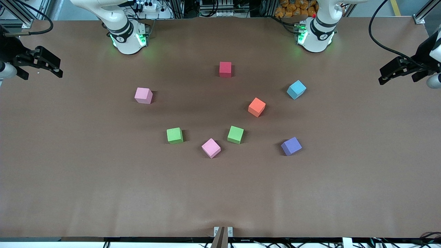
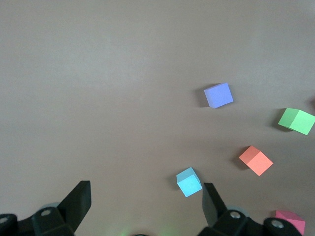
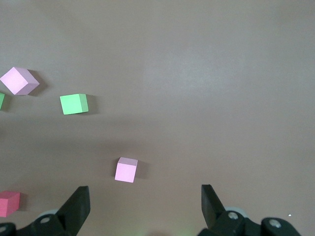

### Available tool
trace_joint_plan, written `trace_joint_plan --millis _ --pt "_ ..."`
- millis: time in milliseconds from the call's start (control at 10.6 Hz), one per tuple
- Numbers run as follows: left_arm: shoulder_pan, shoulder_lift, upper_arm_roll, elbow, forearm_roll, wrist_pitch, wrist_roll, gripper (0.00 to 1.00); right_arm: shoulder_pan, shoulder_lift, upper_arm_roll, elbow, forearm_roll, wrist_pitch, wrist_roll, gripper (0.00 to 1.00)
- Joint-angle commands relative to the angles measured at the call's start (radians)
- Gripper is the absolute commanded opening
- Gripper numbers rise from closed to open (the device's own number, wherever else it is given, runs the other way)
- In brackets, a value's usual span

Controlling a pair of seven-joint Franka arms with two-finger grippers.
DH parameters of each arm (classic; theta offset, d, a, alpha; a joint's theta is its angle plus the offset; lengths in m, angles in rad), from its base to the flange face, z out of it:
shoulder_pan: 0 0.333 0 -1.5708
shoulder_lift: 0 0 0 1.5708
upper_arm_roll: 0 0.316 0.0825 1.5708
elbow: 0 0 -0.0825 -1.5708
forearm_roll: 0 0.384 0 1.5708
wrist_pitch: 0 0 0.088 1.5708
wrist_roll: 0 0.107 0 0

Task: Arrange blocks into number 1
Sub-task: 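Move both grippers toward the orange and green cubes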

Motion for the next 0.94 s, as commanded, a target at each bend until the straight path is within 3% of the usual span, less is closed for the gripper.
trace_joint_plan --millis 0,377,566,848 --pt "-0.002 0.0 -0.011 0.002 0.01 -0.003 -0.007 1.0 0.011 0.011 -0.014 0.022 0.015 -0.001 -0.003 1.0" --pt "-0.002 0.007 -0.041 -0.014 0.002 -0.003 -0.002 1.0 0.011 0.014 -0.014 0.01 0.017 0.007 -0.001 1.0" --pt "-0.002 0.007 -0.095 -0.075 -0.004 0.036 -0.006 1.0 0.013 0.017 -0.012 -0.004 0.017 0.013 0.0 1.0" --pt "0.006 -0.01 -0.288 -0.261 -0.03 0.16 0.017 1.0 0.015 0.033 -0.009 -0.105 0.018 0.053 0.002 1.0"
